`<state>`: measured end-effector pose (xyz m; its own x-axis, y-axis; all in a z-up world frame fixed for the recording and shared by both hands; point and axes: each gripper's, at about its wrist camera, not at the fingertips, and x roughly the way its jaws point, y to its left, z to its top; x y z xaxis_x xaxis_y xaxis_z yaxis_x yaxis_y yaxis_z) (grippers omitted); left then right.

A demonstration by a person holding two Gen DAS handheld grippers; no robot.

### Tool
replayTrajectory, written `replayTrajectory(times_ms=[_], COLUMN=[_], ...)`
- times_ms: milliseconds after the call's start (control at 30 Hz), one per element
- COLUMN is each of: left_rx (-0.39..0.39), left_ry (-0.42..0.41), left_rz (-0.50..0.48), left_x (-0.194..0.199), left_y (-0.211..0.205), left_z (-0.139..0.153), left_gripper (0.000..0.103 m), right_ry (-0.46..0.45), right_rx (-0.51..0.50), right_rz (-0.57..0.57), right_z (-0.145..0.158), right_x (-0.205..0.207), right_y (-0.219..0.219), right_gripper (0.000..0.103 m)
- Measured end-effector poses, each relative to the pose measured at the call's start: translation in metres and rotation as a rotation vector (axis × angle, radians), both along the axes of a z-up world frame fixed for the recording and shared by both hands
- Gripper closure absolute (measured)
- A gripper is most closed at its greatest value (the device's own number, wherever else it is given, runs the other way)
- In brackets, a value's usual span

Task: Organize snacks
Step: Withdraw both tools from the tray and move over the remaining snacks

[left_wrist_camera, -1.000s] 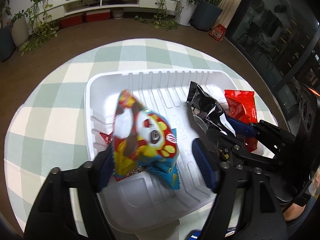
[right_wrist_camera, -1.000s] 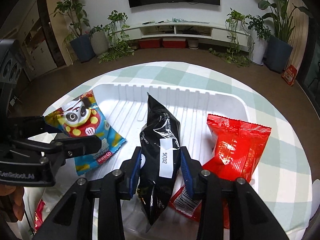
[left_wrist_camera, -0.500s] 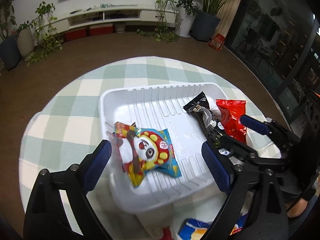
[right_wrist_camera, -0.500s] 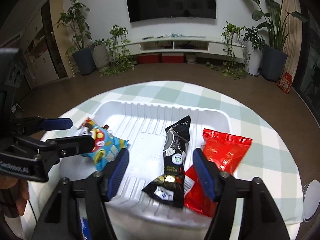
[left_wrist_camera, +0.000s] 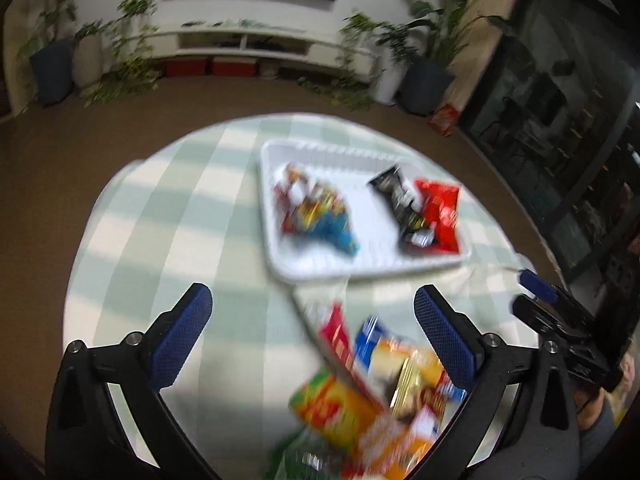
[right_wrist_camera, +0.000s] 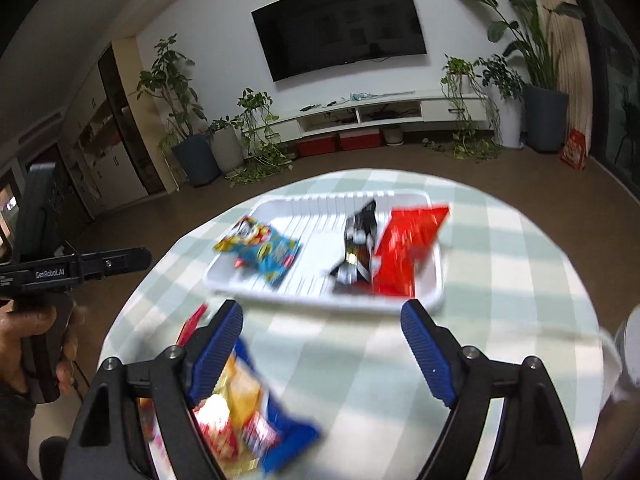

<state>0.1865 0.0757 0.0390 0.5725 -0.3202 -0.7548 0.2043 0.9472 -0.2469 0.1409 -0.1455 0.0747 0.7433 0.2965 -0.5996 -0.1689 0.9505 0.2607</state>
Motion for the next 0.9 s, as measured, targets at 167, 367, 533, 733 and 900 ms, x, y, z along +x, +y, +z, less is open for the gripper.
replayTrajectory(times_ms=[167, 367, 533, 733, 900], left_rx=[0.023, 0.036, 0.061, 0.16, 0.186], left_ry=[0.049, 0.058, 0.111, 0.106, 0.141], left_rz=[0.014, -0.022, -0.013, -0.037, -0.029], left_x=[-0.033, -0.075, -0.076, -0.07, -0.064], left_y=[-0.002, -0.017, -0.025, -0.044, -0.037], left_z=[-0.019, -0.032, -0.042, -0.044, -0.057], left_gripper=[0.001, 0.001, 0.002, 0.002, 0.015], right_ry=[-0.04, -0.021, -0.037, -0.032, -0.031], right_rx=[-0.009, -0.084, -0.104, -0.152, -0.184], right_rz=[0.007, 0.1, 0.171, 0.24, 0.265], right_z=[-0.009, -0.027, -0.028, -0.037, -0.04], right_x=[-0.053, -0.074, -0.081, -0.086, -0.089], right_y=[0.013, 0.035, 0.05, 0.069, 0.076], right_gripper=[0.02, 0.028, 0.03, 0.03, 0.03])
